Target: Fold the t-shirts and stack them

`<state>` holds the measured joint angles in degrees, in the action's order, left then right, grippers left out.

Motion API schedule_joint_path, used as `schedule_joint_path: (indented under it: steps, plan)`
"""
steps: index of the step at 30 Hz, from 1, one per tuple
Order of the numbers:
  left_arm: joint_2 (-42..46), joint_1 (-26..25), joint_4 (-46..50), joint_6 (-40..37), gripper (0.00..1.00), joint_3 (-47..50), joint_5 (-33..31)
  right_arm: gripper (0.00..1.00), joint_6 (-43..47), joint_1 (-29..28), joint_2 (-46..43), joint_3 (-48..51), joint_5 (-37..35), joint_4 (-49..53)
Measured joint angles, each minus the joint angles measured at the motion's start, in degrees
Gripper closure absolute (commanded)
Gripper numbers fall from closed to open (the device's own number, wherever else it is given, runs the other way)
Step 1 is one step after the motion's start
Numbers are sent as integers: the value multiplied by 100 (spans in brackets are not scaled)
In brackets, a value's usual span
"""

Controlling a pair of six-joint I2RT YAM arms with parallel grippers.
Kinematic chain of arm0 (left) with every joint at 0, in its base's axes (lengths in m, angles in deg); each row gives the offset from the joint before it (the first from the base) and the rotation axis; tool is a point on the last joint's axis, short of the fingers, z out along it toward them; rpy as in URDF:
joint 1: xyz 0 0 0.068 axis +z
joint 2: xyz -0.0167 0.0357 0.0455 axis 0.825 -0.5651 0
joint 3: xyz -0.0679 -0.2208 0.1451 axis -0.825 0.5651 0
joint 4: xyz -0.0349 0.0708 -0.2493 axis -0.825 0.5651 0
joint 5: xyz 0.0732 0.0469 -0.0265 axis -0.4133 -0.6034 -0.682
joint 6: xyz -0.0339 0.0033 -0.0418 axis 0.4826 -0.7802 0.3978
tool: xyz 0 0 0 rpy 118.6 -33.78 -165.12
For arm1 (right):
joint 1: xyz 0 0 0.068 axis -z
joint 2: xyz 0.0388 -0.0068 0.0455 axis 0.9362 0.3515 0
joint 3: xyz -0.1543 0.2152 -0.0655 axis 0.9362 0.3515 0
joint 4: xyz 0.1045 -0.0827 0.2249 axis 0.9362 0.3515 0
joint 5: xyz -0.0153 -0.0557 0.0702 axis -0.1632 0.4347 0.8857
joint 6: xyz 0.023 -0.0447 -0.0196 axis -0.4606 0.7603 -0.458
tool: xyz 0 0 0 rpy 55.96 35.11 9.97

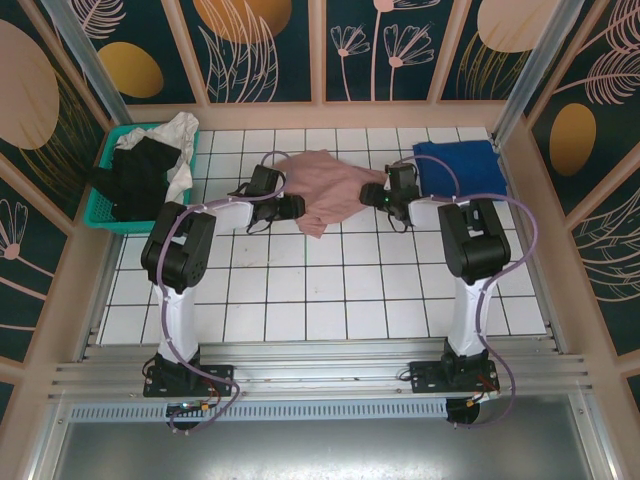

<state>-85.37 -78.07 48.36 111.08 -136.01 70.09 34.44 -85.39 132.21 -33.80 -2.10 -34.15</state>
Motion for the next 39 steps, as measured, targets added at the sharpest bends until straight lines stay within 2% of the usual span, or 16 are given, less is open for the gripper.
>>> schedule_joint_path:
  steps: [2, 4, 5, 9, 14, 19, 23, 25, 26, 27, 28, 31, 33, 34, 37, 39]
  plan:
    - [7, -4, 35, -22, 85, -26, -28, 76, -4, -22, 7, -63, -79, 70]
    - [52, -4, 83, -50, 98, -28, -70, 93, -37, -57, -11, -63, -181, 186]
    - [109, -7, 136, -74, 100, -26, -105, 98, -50, -74, -39, -46, -240, 247]
    - [850, -9, 424, -107, 100, 122, -247, 100, 0, -162, -785, 417, -444, 564]
    - [2673, -15, 741, -177, 100, 372, -404, 100, 79, -402, -2916, 964, -737, 1067]
    - [4439, -26, 898, -214, 100, 361, -389, 100, 149, -918, -5134, 807, -868, 1545]
    - [5108, -46, 938, -212, 100, 358, -385, 100, 186, -1126, -5722, 361, -868, 1884]
    - [5086, -44, 935, -210, 100, 334, -407, 100, 212, -1113, -5541, 79, -962, 1976]
    - [4979, -26, 935, -208, 85, 308, -402, 100, 234, -1088, -5337, -50, -997, 1998]
    - [4806, 28, 916, -184, 64, 273, -367, 100, 251, -1047, -5056, -190, -1003, 2002]
    - [4568, 140, 876, -142, 53, 245, -295, 100, 271, -984, -4658, -363, -992, 1991]
    - [3659, 710, 715, 61, 49, 299, -153, 100, 354, -787, -3237, -1003, -922, 1915]
    - [3115, 1067, 719, 151, 45, 452, -251, 74, 459, -684, -2096, -1650, -815, 2022]
    - [2876, 1213, 778, 160, 45, 544, -393, 65, 509, -640, -1429, -2138, -778, 2166]
    - [2581, 1368, 986, 127, 40, 905, -627, 48, 688, -586, -79, -3224, -796, 2621]
    - [2651, 1281, 1001, 33, 35, 1185, -634, 44, 750, -595, 87, -3182, -879, 2852]
